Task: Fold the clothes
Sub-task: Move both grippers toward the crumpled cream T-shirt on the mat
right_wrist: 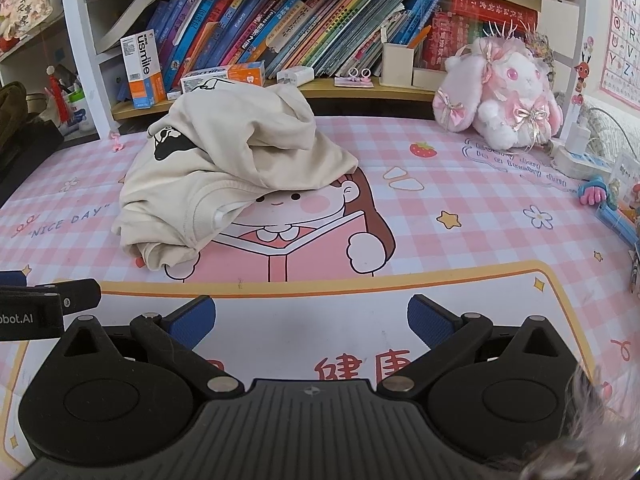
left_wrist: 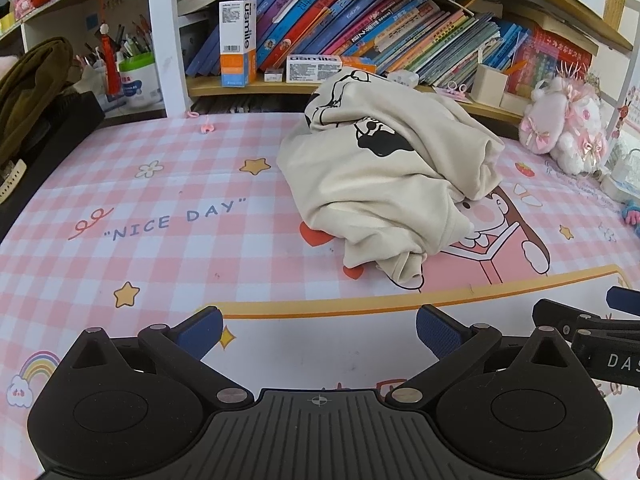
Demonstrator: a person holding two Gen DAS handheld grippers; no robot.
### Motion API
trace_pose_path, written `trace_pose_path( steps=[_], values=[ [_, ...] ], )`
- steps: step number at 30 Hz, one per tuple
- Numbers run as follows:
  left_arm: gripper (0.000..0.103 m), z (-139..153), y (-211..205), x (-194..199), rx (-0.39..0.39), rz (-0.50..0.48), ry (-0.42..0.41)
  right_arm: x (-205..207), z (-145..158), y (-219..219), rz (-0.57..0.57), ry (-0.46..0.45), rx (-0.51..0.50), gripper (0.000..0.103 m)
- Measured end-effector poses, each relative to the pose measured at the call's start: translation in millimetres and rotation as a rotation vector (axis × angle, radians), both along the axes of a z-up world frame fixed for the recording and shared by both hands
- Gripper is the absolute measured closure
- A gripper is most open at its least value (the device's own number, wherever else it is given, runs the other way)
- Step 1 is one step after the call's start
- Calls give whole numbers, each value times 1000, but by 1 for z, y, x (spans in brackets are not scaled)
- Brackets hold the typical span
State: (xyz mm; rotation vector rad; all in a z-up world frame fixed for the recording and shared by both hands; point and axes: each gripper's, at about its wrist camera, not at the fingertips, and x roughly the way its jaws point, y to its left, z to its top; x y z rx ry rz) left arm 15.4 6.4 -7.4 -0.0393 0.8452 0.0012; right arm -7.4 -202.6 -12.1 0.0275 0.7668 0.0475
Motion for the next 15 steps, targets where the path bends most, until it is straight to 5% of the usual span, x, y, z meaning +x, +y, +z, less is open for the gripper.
trace_pose_path(
  steps=[15],
  values=[
    [0, -1, 0, 4, -43, -6, 35, 3, 2, 0, 12, 0, 6, 0]
  ],
)
